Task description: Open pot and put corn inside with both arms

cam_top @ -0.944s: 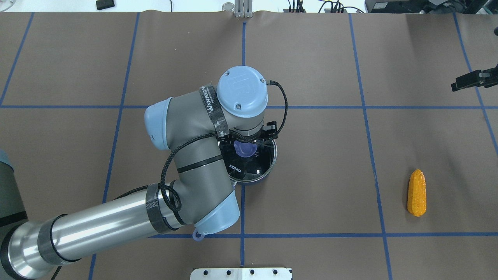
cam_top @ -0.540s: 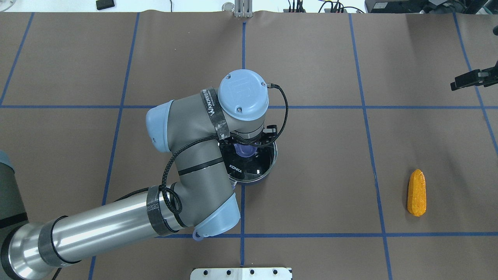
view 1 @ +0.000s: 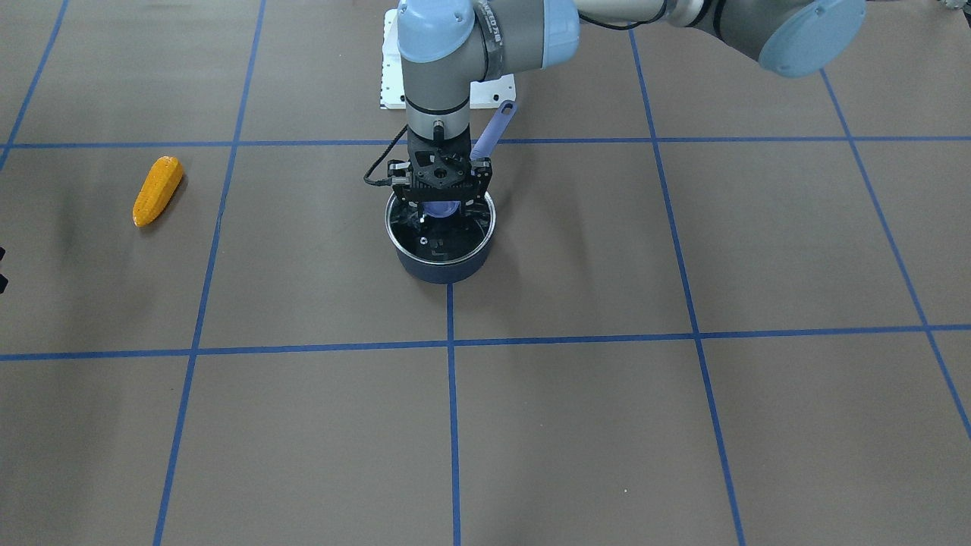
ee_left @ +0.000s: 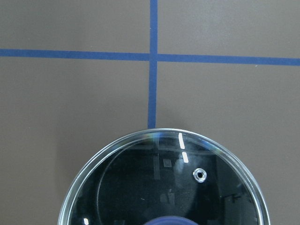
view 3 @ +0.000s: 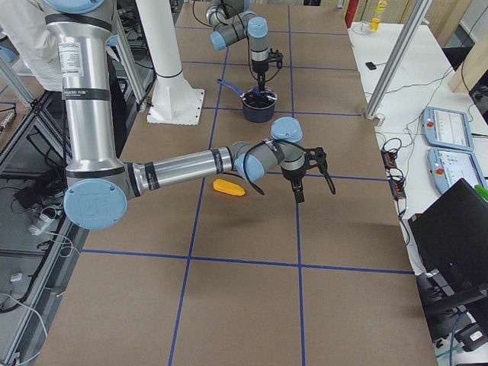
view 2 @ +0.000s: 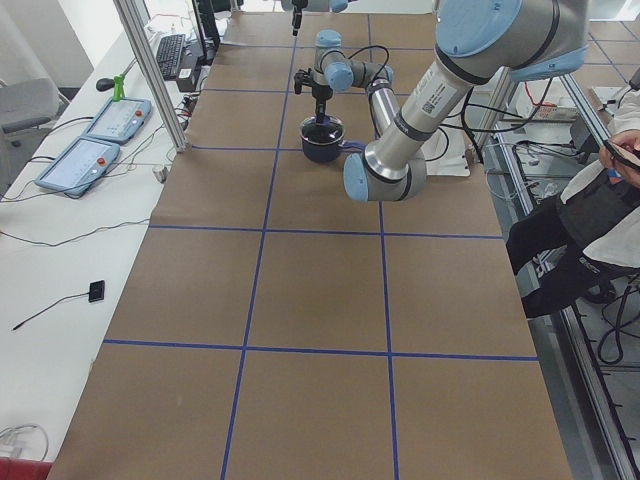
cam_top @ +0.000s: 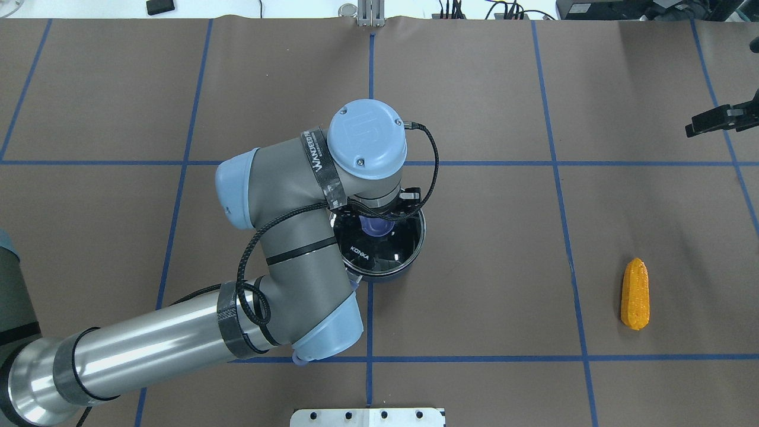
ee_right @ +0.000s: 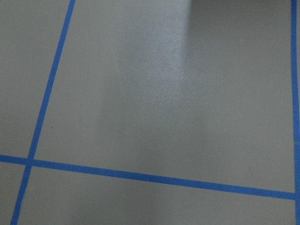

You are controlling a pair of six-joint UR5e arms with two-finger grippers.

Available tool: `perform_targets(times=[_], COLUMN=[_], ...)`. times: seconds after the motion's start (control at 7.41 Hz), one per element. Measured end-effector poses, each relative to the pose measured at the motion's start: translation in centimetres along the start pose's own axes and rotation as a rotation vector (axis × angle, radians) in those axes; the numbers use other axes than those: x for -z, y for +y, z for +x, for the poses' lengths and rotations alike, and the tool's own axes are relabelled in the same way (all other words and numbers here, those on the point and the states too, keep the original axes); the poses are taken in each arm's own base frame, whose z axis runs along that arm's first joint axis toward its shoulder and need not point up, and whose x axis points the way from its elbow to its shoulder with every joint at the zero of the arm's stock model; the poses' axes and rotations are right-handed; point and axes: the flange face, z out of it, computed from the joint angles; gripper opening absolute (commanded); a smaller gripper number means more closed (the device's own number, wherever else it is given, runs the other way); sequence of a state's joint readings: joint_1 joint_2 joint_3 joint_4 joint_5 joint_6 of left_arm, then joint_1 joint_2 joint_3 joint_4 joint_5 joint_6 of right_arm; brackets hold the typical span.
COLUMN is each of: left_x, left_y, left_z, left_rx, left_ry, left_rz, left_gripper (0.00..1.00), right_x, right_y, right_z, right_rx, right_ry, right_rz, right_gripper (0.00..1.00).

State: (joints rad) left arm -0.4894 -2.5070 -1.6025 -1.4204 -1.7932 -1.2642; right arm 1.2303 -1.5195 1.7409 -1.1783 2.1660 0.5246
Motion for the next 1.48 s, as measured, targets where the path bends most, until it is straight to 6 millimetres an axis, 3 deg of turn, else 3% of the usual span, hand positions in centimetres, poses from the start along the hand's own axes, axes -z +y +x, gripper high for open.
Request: perform_targets(times=[0.27, 0.4, 0.81, 1.08, 1.21, 1.48], left_x=[3.9, 5.1, 6.7, 6.3, 5.8, 3.7], left_y=[-0.3, -0.4, -4.1, -6.3, -6.8, -5.5], left_z=[-2.6, -5.9, -19.1, -28.8, -33.6, -41.6], left_rx=[-0.031, -0.084, -0.273, -0.396, -0.452, -0.543], left_ry=[-0.005, -0.007, -0.046, -0.048, -0.033, -0.021], left_rz=[0.014, 0.027, 0.023, -0.001, -0.017, -0.052], left_gripper=[0.14, 0.14, 0.14, 0.14, 0.15, 0.15], right_x=[0.0, -0.1, -0.4, -0.6, -0.7, -0.8], right_y=[0.0, 0.0, 0.3, 0.5, 0.6, 0.7], right_z=[0.0, 0.0, -0.6, -0.8, -0.9, -0.9], right_rx=[0.0, 0.0, 0.002, -0.001, -0.001, -0.001], right_ry=[0.0, 0.0, -0.005, -0.007, -0.008, -0.008], right_rz=[0.0, -0.002, -0.009, -0.015, -0.016, -0.02], right_gripper=[1.0, 1.0, 1.0, 1.0, 1.0, 1.0])
